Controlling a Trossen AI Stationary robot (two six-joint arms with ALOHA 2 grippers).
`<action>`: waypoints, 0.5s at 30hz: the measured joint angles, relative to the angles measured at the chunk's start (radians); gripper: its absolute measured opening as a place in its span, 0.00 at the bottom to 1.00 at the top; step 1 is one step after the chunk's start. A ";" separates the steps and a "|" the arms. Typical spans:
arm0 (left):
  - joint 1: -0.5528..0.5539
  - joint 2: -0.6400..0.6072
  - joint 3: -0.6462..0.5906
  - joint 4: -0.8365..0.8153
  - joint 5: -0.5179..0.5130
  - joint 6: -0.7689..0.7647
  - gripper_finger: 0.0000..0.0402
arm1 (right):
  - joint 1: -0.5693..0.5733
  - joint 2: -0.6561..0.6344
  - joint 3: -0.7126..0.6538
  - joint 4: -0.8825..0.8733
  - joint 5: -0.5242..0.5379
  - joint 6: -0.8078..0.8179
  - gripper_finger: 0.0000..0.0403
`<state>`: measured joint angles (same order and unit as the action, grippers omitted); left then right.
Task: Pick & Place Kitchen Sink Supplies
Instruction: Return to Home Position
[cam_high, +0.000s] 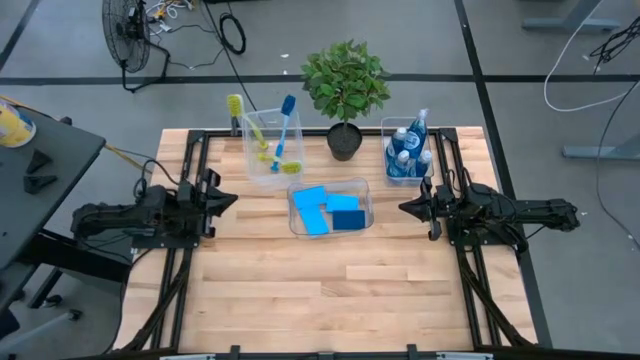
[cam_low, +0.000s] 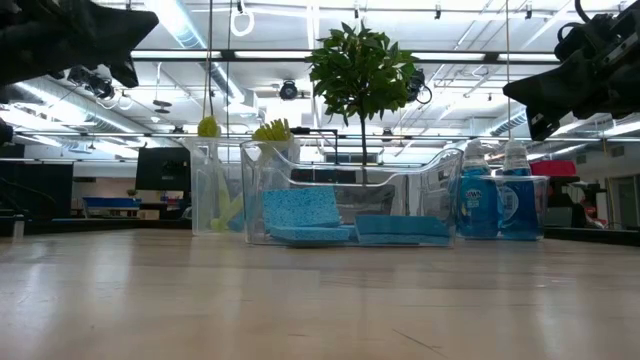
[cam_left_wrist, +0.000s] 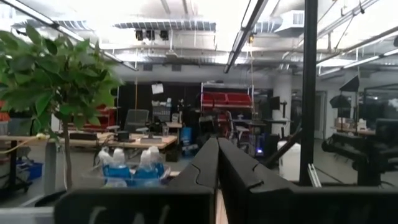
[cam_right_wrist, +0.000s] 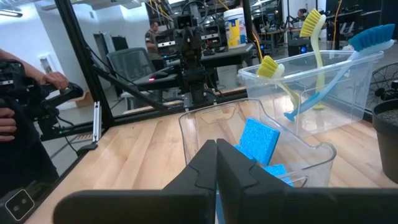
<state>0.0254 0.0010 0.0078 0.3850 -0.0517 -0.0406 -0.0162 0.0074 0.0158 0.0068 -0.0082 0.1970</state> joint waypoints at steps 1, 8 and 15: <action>0.000 0.000 0.000 -0.010 0.000 0.000 0.04 | 0.000 0.000 0.000 0.000 0.000 0.000 0.02; 0.000 0.000 0.000 -0.083 0.000 -0.006 0.04 | 0.000 0.000 0.000 0.000 0.000 0.000 0.02; 0.000 0.000 0.000 -0.178 0.003 -0.036 0.03 | 0.000 0.000 0.000 0.000 0.000 0.000 0.02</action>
<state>0.0254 0.0013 0.0074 0.2069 -0.0486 -0.0766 -0.0162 0.0074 0.0158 0.0067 -0.0082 0.1974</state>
